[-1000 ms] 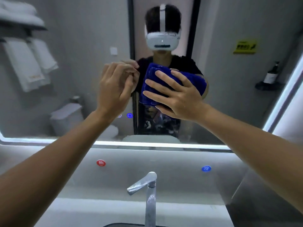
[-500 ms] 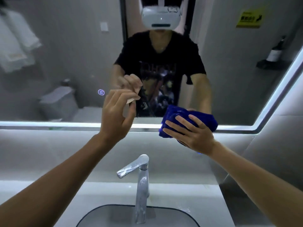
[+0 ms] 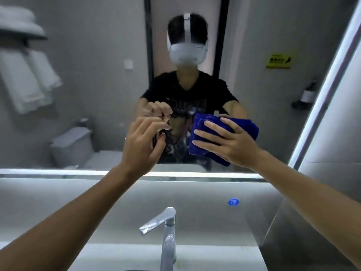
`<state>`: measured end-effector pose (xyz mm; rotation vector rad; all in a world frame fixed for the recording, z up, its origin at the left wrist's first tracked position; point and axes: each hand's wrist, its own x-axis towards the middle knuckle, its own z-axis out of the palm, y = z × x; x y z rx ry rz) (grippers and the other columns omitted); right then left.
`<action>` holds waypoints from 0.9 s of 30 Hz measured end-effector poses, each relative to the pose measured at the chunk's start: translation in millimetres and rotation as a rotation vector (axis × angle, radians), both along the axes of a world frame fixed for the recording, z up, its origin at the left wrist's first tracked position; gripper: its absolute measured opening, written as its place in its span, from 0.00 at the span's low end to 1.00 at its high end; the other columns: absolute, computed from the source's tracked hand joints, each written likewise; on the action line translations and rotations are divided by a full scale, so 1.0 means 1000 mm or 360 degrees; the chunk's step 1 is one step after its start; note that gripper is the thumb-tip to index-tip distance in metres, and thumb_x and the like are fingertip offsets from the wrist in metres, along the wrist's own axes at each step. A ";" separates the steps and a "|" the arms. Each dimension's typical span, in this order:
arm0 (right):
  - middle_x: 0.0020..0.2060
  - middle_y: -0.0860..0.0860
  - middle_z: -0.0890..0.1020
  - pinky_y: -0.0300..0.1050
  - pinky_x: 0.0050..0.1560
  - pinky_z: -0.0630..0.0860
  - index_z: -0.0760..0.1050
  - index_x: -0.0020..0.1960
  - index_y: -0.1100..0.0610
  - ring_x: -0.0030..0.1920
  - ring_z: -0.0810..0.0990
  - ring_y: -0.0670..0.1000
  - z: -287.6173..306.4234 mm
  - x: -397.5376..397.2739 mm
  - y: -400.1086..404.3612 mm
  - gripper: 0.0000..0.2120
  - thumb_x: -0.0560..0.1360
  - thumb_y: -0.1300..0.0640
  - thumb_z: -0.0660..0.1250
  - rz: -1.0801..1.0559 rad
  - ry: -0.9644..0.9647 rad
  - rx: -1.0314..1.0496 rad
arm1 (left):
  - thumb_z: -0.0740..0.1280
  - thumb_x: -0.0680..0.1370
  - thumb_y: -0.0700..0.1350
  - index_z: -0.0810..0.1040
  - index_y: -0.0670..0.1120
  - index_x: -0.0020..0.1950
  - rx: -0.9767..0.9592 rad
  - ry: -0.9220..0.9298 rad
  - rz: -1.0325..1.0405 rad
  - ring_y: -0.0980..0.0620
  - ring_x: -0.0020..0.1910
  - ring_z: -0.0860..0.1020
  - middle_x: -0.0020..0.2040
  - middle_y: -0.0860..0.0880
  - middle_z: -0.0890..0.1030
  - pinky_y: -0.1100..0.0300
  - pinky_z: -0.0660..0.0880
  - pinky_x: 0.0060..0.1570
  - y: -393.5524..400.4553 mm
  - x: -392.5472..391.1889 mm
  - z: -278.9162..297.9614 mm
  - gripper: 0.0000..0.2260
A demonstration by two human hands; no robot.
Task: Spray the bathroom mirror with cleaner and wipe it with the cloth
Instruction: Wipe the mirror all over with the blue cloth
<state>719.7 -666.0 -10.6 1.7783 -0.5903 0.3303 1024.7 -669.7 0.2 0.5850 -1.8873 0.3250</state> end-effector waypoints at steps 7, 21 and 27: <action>0.75 0.49 0.68 0.59 0.73 0.64 0.68 0.75 0.46 0.77 0.64 0.56 0.162 0.050 -0.012 0.19 0.84 0.49 0.60 -0.0107 -0.0462 -0.0343 | 0.65 0.74 0.39 0.79 0.42 0.60 -0.0242 0.0086 0.0074 0.46 0.60 0.75 0.62 0.49 0.79 0.52 0.70 0.62 0.003 0.030 0.118 0.15; 0.79 0.52 0.61 0.59 0.75 0.56 0.61 0.78 0.48 0.79 0.55 0.58 0.209 0.094 -0.025 0.24 0.83 0.49 0.58 -0.0297 -0.0849 -0.0366 | 0.63 0.78 0.46 0.77 0.46 0.65 -0.0231 0.0206 0.0279 0.47 0.65 0.73 0.66 0.48 0.78 0.52 0.67 0.65 -0.016 0.069 0.165 0.16; 0.76 0.53 0.67 0.60 0.74 0.61 0.68 0.75 0.49 0.76 0.63 0.59 0.092 0.108 -0.027 0.22 0.82 0.51 0.63 -0.0145 -0.0744 -0.0352 | 0.62 0.79 0.46 0.80 0.45 0.61 -0.0019 0.0352 0.0123 0.52 0.62 0.75 0.63 0.53 0.79 0.56 0.68 0.65 -0.030 0.061 0.074 0.14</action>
